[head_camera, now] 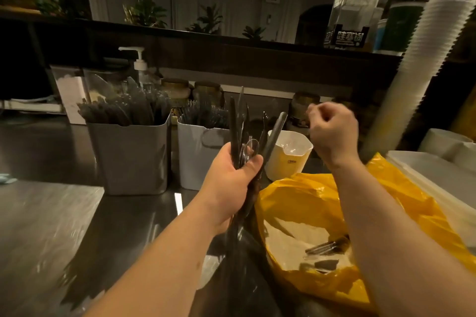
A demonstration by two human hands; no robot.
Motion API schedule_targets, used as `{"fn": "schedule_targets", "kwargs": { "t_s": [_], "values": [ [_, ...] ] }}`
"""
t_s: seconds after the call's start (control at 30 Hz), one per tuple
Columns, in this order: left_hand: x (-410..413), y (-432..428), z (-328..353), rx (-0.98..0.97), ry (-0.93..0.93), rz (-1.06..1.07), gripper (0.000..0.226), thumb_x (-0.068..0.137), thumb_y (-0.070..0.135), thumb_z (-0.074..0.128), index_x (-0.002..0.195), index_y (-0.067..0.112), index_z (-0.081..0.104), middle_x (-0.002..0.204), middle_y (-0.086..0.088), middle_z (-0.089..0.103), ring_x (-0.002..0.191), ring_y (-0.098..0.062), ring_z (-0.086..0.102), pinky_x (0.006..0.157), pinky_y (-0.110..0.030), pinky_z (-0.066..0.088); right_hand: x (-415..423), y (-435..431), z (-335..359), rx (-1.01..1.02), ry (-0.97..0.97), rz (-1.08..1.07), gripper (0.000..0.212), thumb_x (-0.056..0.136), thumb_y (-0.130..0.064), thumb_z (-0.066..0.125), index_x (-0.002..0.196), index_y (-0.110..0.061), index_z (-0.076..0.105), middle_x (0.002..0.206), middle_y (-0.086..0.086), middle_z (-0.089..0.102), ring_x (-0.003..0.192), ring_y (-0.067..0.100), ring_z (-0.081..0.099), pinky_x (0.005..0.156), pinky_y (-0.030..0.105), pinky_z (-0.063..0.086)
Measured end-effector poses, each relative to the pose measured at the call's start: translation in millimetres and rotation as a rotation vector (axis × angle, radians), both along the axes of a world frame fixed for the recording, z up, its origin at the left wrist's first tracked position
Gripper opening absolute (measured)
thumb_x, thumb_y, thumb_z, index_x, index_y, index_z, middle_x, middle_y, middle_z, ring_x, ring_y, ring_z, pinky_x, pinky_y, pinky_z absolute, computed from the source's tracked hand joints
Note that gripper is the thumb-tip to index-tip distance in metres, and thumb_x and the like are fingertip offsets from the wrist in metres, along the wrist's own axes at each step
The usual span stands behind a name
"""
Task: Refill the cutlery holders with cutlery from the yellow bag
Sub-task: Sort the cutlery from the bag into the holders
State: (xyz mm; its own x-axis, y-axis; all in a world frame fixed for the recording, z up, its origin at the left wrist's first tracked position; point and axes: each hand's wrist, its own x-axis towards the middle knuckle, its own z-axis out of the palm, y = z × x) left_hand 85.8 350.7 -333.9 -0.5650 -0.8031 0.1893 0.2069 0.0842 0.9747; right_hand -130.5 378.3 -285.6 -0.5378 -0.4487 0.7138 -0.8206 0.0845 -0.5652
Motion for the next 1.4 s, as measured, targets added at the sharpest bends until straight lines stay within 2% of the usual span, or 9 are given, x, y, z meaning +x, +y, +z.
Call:
{"fn": "schedule_targets", "kwargs": {
  "t_s": [0.07, 0.13, 0.23, 0.37, 0.63, 0.77, 0.87, 1.2, 1.4],
  "values": [
    [-2, 1, -1, -0.015, -0.002, 0.017, 0.007, 0.100, 0.025, 0.060, 0.106, 0.028, 0.059, 0.084, 0.003, 0.067, 0.075, -0.013, 0.066, 0.068, -0.029, 0.052, 31, 16, 24, -0.100, -0.102, 0.329, 0.018, 0.100, -0.032, 0.060, 0.094, -0.018, 0.071, 0.087, -0.002, 0.069, 0.085, 0.011, 0.065, 0.070, 0.022, 0.053],
    [-3, 2, -2, -0.006, 0.015, 0.031, 0.011, 0.100, 0.020, 0.060, 0.109, 0.027, 0.060, 0.083, 0.009, 0.071, 0.074, -0.005, 0.069, 0.064, -0.023, 0.053, 59, 28, 40, 0.235, -0.042, 0.557, 0.013, 0.092, -0.033, 0.068, 0.099, -0.022, 0.072, 0.086, -0.008, 0.071, 0.079, 0.002, 0.066, 0.066, 0.015, 0.053],
    [-2, 3, -1, -0.014, 0.015, 0.016, 0.018, 0.101, 0.022, 0.059, 0.115, 0.032, 0.059, 0.097, 0.007, 0.074, 0.092, -0.012, 0.071, 0.075, -0.030, 0.056, 81, 29, 43, 0.600, 0.026, 0.580, 0.013, 0.086, -0.027, 0.076, 0.097, -0.023, 0.073, 0.079, -0.009, 0.071, 0.071, 0.002, 0.069, 0.060, 0.015, 0.055],
    [0, 6, 2, -0.015, -0.008, 0.006, 0.020, 0.100, 0.022, 0.059, 0.114, 0.037, 0.057, 0.100, 0.009, 0.072, 0.091, -0.009, 0.069, 0.071, -0.022, 0.052, 87, 22, 36, 0.638, 0.034, 0.531, 0.010, 0.090, -0.020, 0.073, 0.082, -0.026, 0.073, 0.077, -0.005, 0.073, 0.071, 0.014, 0.071, 0.062, 0.022, 0.060],
    [-7, 13, 0, 0.059, -0.051, -0.036, 0.023, 0.099, 0.021, 0.061, 0.120, 0.027, 0.057, 0.102, 0.003, 0.071, 0.095, -0.018, 0.067, 0.085, -0.037, 0.056, 70, 21, 34, 0.458, -0.126, 0.472, 0.013, 0.094, -0.024, 0.068, 0.082, -0.028, 0.071, 0.080, -0.006, 0.071, 0.076, 0.008, 0.066, 0.056, 0.013, 0.051],
    [-7, 12, 1, 0.072, -0.073, -0.047, 0.016, 0.099, 0.020, 0.060, 0.114, 0.026, 0.058, 0.096, -0.001, 0.070, 0.081, -0.014, 0.070, 0.064, -0.025, 0.056, 46, 29, 48, -0.149, -0.391, 0.412, 0.014, 0.102, -0.016, 0.056, 0.100, -0.012, 0.069, 0.093, 0.002, 0.069, 0.083, 0.011, 0.068, 0.061, 0.017, 0.053],
    [-4, 9, 0, 0.051, -0.099, -0.016, 0.016, 0.099, 0.025, 0.061, 0.114, 0.023, 0.057, 0.087, -0.006, 0.072, 0.068, -0.013, 0.072, 0.060, -0.023, 0.056, 17, 29, 41, -0.344, -0.110, 0.058, 0.015, 0.099, -0.014, 0.060, 0.113, -0.011, 0.064, 0.103, -0.003, 0.068, 0.090, 0.009, 0.069, 0.070, 0.022, 0.059],
    [-3, 9, 1, 0.068, -0.047, -0.039, 0.021, 0.098, 0.024, 0.062, 0.116, 0.017, 0.055, 0.075, -0.002, 0.071, 0.068, -0.016, 0.070, 0.068, -0.029, 0.056, -18, -3, -42, 0.236, 0.241, -0.176, 0.010, 0.096, -0.021, 0.066, 0.105, -0.017, 0.067, 0.093, 0.007, 0.073, 0.078, 0.023, 0.066, 0.066, 0.028, 0.053],
    [0, 14, 6, 0.106, 0.006, -0.092, 0.021, 0.099, 0.019, 0.060, 0.119, 0.015, 0.053, 0.091, -0.004, 0.077, 0.071, -0.018, 0.067, 0.075, -0.037, 0.060, -26, -9, -37, 0.508, 0.208, -0.178, 0.026, 0.098, -0.039, 0.061, 0.115, -0.026, 0.074, 0.116, 0.000, 0.067, 0.111, 0.024, 0.051, 0.093, 0.043, 0.049]
  ]
}}
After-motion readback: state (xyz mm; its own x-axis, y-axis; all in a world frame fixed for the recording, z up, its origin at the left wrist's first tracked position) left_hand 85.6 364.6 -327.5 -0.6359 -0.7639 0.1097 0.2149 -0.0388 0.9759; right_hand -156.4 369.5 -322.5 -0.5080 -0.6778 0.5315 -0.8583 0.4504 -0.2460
